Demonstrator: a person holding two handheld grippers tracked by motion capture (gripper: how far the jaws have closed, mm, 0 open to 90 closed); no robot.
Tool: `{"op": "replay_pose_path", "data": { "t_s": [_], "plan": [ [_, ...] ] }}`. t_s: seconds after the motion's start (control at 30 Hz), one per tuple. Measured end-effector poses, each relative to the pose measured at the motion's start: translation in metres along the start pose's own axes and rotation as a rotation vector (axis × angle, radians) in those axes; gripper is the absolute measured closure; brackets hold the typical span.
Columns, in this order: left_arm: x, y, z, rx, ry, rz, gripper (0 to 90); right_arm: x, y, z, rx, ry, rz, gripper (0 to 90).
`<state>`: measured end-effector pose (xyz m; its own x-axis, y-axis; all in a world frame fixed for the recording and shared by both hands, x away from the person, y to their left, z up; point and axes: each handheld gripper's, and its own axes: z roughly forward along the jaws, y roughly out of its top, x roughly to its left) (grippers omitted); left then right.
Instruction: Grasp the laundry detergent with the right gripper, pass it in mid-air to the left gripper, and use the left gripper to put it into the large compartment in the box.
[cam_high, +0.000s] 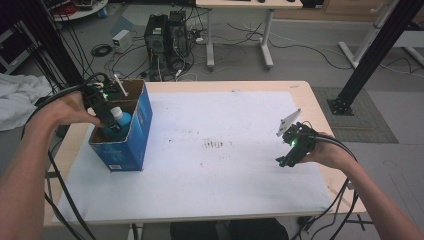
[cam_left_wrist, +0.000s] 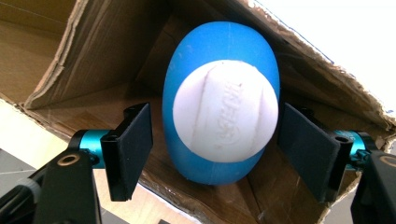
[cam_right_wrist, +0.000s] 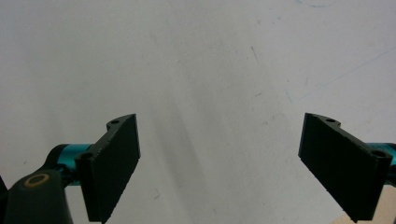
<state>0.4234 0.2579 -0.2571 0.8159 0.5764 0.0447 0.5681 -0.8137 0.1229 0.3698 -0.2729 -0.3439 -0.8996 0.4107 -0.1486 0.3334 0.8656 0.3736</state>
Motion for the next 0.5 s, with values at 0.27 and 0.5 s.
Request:
{"op": "replay_pose_path", "data": {
  "t_s": [0.27, 0.5],
  "plan": [
    [-0.002, 0.002, -0.009, -0.010, 0.007, 0.004, 26.9, -0.002, -0.002, -0.001, 0.000, 0.000, -0.013, 11.8],
    [-0.006, 0.005, -0.021, -0.019, 0.026, 0.013, 26.8, -0.002, -0.002, -0.001, -0.001, 0.001, -0.012, 11.8]
  ]
}}
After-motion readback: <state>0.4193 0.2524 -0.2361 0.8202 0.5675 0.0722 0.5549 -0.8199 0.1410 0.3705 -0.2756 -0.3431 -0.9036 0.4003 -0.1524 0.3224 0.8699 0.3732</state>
